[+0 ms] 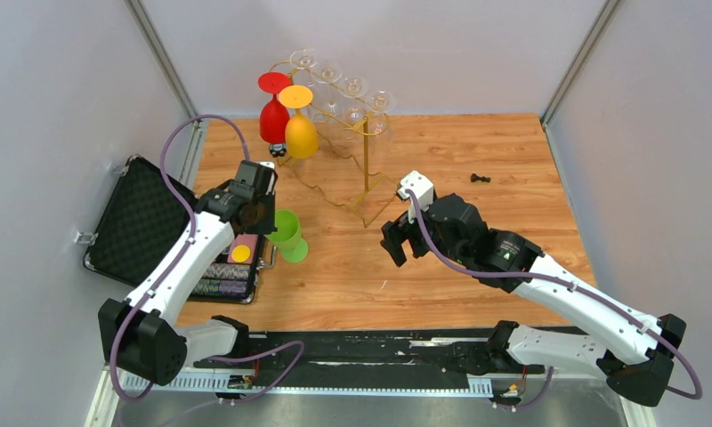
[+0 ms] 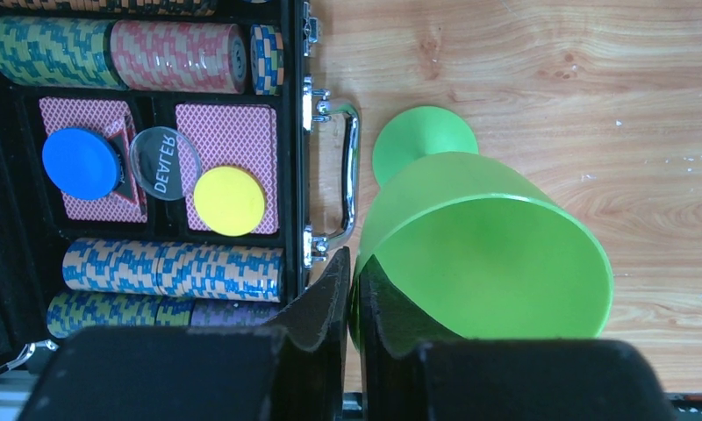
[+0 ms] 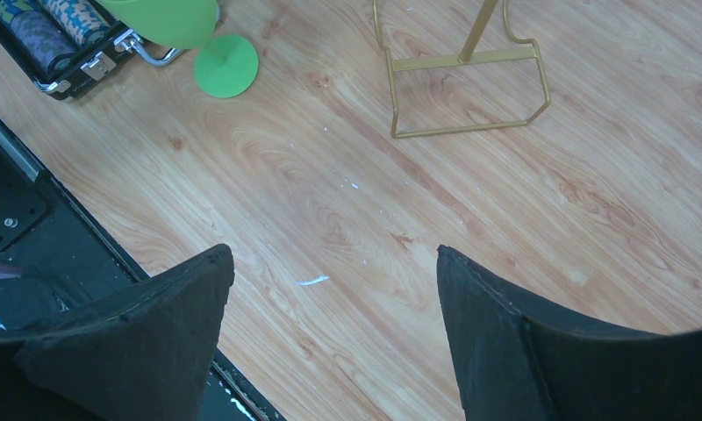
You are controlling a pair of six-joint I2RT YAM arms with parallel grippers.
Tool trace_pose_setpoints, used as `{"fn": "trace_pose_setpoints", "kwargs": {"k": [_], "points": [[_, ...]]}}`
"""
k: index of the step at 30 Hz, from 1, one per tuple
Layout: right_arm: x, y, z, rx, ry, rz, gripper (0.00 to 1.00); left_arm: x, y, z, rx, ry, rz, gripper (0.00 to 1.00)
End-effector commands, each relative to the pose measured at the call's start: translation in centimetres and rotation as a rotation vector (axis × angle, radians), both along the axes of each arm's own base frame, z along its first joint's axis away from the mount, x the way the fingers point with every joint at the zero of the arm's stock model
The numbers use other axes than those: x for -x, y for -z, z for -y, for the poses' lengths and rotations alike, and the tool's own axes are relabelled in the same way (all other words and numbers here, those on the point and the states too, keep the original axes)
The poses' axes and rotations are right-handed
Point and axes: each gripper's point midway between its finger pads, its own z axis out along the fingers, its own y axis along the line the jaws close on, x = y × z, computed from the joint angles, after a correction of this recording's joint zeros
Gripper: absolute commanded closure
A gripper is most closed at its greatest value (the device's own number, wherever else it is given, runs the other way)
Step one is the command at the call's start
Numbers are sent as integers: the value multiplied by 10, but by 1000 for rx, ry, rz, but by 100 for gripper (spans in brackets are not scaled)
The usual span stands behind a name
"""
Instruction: Take the wine glass off the wine glass rack
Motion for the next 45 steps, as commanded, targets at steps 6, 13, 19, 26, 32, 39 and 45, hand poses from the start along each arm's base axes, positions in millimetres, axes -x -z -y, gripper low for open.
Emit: {"fn": "trace_pose_setpoints", "kwargs": {"k": [6, 13, 19, 26, 32, 39, 45], "points": [[0, -14, 2, -52, 19, 21, 13, -1, -6, -3, -16, 2, -8, 69], [-1, -20, 6, -61, 28, 36, 13, -9, -26, 0, 5, 5, 38, 50], [-2, -27, 6, -69, 35, 45, 12, -15, -50, 2, 20, 12, 96, 39], [-6, -38, 8, -76, 58, 57, 10, -23, -97, 3, 52, 15, 223, 17], [-19, -53, 15, -83, 120, 62, 8, -29, -134, 6, 93, 18, 334, 2], [-42, -85, 24, -123, 194, 95, 7, -39, -162, 11, 134, 7, 404, 0], [-60, -96, 28, -135, 226, 56, 10, -53, -176, 9, 152, -43, 442, 0]]}}
